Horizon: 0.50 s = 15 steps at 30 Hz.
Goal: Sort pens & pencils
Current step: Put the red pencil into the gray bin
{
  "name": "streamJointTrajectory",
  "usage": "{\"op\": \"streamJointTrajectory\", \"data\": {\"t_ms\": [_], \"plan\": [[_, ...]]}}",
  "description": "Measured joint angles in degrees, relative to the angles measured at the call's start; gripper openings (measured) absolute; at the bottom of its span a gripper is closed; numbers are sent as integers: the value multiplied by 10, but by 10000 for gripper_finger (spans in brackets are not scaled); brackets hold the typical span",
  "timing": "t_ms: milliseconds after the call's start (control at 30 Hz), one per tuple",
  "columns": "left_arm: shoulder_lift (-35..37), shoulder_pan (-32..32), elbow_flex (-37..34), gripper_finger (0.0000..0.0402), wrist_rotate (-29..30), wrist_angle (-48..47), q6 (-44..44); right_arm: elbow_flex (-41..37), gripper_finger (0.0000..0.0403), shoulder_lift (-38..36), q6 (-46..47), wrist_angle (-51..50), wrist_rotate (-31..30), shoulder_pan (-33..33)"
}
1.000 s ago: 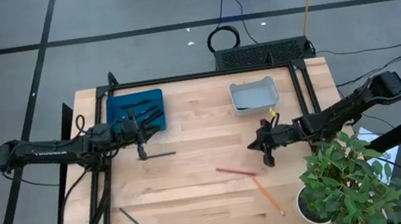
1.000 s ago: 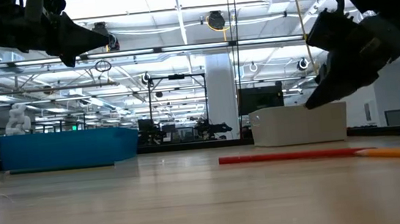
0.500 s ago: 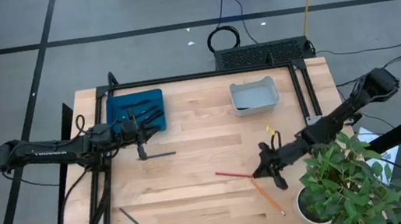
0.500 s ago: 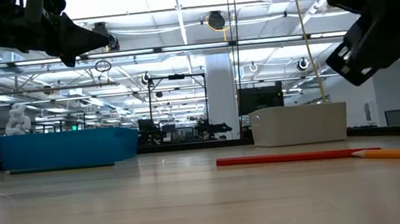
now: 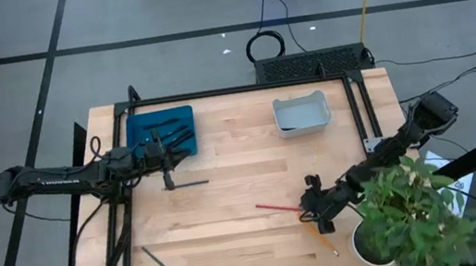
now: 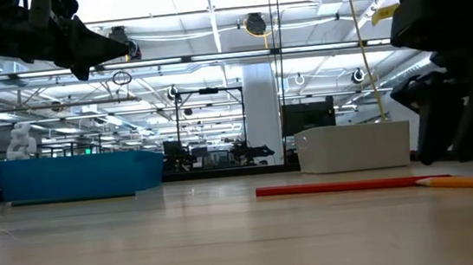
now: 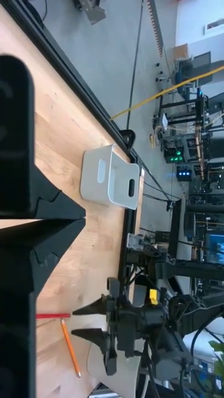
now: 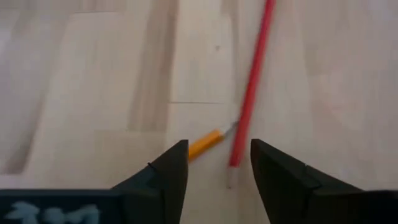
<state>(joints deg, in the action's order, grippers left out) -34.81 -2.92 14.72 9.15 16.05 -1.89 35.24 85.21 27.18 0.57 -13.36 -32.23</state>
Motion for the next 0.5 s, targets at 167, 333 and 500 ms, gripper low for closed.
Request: {"op": "streamJointTrajectory", "data": {"t_ms": [167,333,500], "plan": [[0,0,0,4,-1,0,-4,0,154,0,4,-8,-15,-1],[0,0,0,9,-1,-1,-4,0,137,0,39,-67,-15,-2],[0,0,0,3,-1,-1,-4,0,129,0,36,-52,-16,-1]]}}
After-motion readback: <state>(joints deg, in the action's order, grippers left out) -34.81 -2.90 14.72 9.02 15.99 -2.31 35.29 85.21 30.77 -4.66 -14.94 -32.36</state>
